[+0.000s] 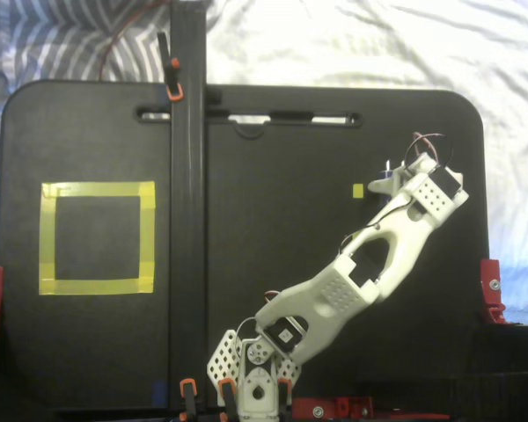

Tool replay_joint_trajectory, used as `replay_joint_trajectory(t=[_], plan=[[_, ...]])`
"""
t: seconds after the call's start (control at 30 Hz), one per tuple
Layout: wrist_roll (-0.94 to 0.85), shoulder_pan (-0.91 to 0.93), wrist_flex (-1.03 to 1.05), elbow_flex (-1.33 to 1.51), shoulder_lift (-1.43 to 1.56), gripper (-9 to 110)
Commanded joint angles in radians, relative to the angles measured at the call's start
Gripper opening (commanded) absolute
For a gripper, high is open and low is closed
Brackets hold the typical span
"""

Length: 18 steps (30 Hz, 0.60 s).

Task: Grasp a block and put it in the designated area.

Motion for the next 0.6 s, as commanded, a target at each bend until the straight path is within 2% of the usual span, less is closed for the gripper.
replay_joint_trajectory(t=[0.0, 0.13, 0.57], plan=[[-0.005, -0.006, 0.014, -0.025, 0.0, 31], [-0.005, -0.011, 0.025, -0.02, 0.0, 19], [0.002, -0.025, 0.029, -0.014, 0.009, 19]])
